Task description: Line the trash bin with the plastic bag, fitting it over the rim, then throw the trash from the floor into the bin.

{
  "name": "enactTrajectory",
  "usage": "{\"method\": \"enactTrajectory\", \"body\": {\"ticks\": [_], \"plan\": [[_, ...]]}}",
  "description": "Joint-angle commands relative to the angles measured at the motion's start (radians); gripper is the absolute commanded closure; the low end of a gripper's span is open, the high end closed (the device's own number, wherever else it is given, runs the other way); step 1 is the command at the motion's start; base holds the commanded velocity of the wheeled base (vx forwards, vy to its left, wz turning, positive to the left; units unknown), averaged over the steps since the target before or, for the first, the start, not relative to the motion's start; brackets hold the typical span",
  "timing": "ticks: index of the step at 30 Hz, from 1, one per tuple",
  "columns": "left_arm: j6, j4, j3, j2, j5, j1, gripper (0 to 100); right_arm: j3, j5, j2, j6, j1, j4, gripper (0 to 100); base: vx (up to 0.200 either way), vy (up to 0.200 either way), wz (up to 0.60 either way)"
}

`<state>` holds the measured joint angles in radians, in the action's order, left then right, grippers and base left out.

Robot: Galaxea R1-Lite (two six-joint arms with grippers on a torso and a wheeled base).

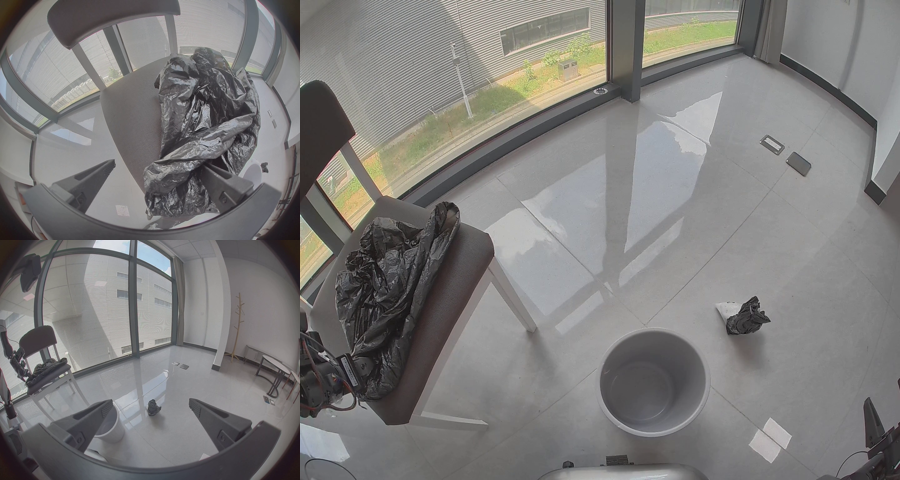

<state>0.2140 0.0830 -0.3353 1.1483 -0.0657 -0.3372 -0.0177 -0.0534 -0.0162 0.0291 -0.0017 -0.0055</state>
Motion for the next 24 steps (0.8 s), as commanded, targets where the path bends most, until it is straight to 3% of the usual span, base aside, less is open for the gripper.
{"method": "enactTrajectory", "body": {"ticks": [1,5,6,19,24], "plan": [[0.002,0.0,0.004,0.004,0.014,-0.003,0,0.018,0.0,0.005,0.0,0.0,-0.001,0,0.0,0.0,0.0],[0.004,0.001,0.015,0.002,0.021,-0.003,0,0.018,0.0,0.005,0.0,0.0,-0.001,0,0.0,0.0,0.0],[0.004,0.001,0.016,0.004,0.023,-0.003,100,0.018,0.0,0.005,0.0,0.0,-0.001,0,0.0,0.0,0.0],[0.004,-0.002,0.024,-0.038,0.076,0.0,100,0.018,0.003,0.005,-0.006,0.0,-0.001,0,0.0,0.0,0.0],[-0.008,-0.011,-0.037,-0.167,0.075,0.069,100,0.018,0.003,0.005,-0.011,0.0,-0.001,0,0.0,0.0,0.0]]}}
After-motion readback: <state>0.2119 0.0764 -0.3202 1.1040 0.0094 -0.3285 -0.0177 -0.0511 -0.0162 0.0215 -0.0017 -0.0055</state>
